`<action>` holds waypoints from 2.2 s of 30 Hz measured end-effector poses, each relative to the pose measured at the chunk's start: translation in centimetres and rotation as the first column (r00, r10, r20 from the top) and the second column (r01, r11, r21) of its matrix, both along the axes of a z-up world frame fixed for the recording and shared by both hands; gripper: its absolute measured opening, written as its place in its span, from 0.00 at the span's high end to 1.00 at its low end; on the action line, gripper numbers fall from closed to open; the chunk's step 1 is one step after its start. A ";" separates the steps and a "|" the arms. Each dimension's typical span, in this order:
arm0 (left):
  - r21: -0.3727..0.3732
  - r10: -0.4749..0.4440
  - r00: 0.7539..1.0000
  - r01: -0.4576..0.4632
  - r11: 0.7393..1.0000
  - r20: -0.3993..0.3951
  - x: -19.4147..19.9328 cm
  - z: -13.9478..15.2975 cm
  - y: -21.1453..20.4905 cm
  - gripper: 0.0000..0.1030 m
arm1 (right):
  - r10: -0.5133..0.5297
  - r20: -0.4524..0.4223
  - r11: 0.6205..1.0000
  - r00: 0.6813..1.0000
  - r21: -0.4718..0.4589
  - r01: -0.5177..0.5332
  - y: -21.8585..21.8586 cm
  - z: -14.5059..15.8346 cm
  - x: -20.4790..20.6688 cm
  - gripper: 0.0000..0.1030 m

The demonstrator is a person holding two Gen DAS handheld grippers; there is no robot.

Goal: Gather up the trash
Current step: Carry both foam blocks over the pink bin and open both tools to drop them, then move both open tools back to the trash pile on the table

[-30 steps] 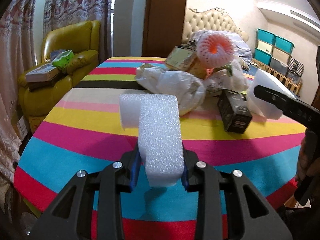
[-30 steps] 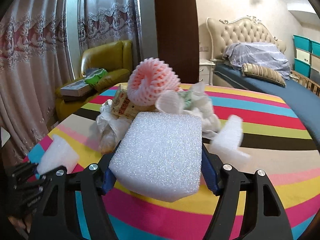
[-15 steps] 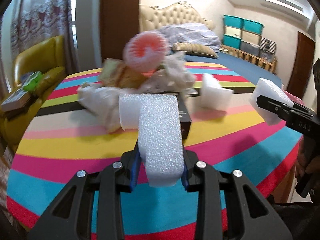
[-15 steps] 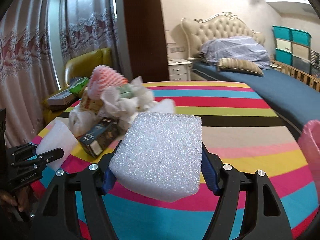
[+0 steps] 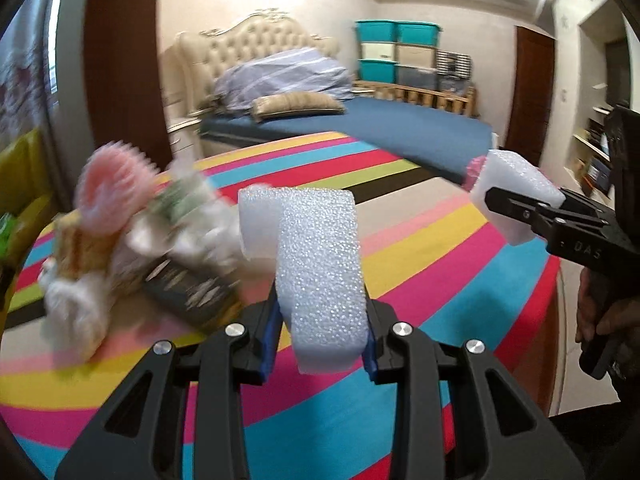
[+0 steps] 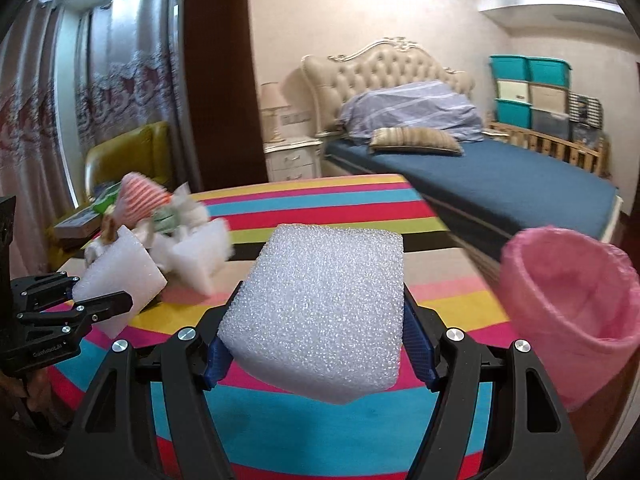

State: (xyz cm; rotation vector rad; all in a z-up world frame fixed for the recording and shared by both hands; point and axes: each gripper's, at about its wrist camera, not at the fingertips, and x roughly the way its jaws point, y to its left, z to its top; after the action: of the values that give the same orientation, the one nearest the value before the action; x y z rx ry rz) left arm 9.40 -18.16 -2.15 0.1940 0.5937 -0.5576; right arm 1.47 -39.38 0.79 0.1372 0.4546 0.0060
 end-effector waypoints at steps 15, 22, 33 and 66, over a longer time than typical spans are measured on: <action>-0.063 -0.373 0.926 0.370 0.927 -0.054 2.6 2.1 -21.2 0.69 | -0.334 -0.020 0.943 0.942 -0.014 0.334 -16.7 -1.3 -1.9 0.35; -0.090 -0.460 0.880 0.452 0.888 -0.120 5.9 1.7 -32.9 0.69 | -0.377 -0.030 0.926 0.926 -0.025 0.376 -23.3 -2.8 -0.9 0.35; -0.135 -0.466 0.867 0.448 0.884 -0.174 9.4 0.1 -41.6 0.42 | -0.367 -0.049 0.930 0.929 0.001 0.368 -27.5 -4.2 -1.4 0.26; -0.001 0.182 0.983 -0.182 0.983 -0.017 2.3 -1.8 1.8 0.04 | 0.129 -0.093 0.989 0.987 -0.066 -0.135 1.2 -1.8 2.9 0.18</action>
State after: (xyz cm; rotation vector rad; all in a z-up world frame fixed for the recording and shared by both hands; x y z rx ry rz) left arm 11.75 -16.32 -3.92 0.1311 0.6206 -0.3834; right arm 4.32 -38.22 -1.02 0.0366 0.5508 0.1137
